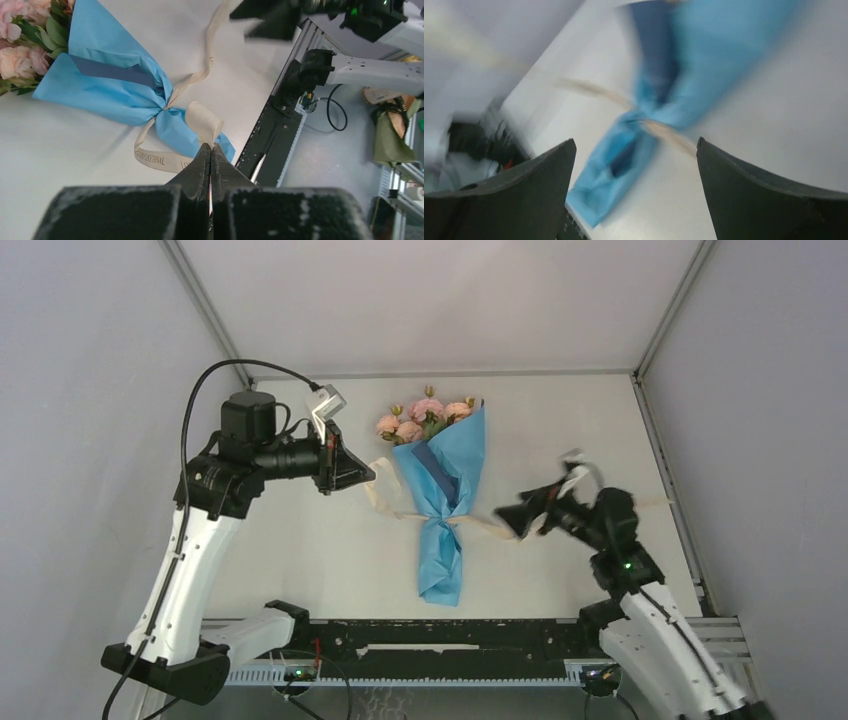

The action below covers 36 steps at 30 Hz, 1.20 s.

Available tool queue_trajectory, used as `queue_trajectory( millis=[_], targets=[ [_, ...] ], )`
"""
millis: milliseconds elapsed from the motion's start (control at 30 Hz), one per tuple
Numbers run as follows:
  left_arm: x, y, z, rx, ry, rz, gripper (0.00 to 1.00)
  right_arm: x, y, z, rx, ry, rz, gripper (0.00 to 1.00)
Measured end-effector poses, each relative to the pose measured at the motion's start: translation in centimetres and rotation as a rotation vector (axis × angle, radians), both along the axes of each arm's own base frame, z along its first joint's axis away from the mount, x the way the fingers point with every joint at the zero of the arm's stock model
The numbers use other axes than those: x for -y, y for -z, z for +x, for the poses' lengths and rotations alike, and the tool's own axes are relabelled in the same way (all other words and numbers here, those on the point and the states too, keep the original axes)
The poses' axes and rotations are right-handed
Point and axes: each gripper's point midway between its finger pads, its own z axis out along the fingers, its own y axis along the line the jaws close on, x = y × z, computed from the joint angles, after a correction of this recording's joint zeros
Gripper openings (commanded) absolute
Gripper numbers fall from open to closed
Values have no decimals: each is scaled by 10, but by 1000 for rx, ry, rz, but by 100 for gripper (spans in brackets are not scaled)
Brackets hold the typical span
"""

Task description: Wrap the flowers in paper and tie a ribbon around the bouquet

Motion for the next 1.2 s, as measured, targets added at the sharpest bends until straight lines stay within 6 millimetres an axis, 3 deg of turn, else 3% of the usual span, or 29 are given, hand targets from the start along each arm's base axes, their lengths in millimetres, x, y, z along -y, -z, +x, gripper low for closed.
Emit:
queue_trajectory(
  millis=[100,133,200,267,367,467,567,600,667,833,867,900,1033,1067,1100,1167,1200],
  targets=[
    [0,-3,-4,-33,-21,-19,0,-101,-20,-58,263,-470,-96,100],
    [0,-4,-5,-44,-28,-26,0,-127,-25,-76,356,-585,-112,100],
    [0,-6,-8,-66,-44,-40,0,-166,-24,-93,461,-722,-135,100],
    [0,-8,-9,-86,-56,-53,0,-191,-14,-86,486,-762,-163,100],
    [0,-11,-11,-107,-72,-69,0,-223,16,-55,449,-763,-214,99],
    [-1,-14,-14,-104,-78,-76,0,-238,40,-34,415,-757,-232,98],
    [-2,-17,-18,-94,-81,-82,0,-254,44,-20,425,-756,-222,92],
    [-2,-18,-18,-91,-81,-83,0,-259,42,-17,434,-759,-211,85],
    [-2,-18,-19,-88,-80,-84,0,-269,38,-11,449,-764,-184,56],
    [-4,-16,-17,-84,-92,-71,0,-282,39,0,408,-760,-122,24],
    [-5,-15,-17,-85,-93,-69,0,-282,41,1,397,-757,-116,9],
    [-5,-15,-17,-86,-94,-66,0,-281,41,2,385,-753,-110,0],
    [-8,-12,-19,-56,-82,-42,1,-279,41,4,357,-742,-90,0],
    [-10,-10,-20,-36,-74,-26,7,-279,41,5,351,-739,-87,0],
    [-13,-7,-22,-3,-64,4,20,-278,42,5,339,-736,-86,0],
    [-26,5,-28,94,-38,97,55,-275,43,8,313,-720,-88,0],
    [-35,15,-32,152,-24,158,66,-273,44,10,299,-705,-92,0]
  ],
)
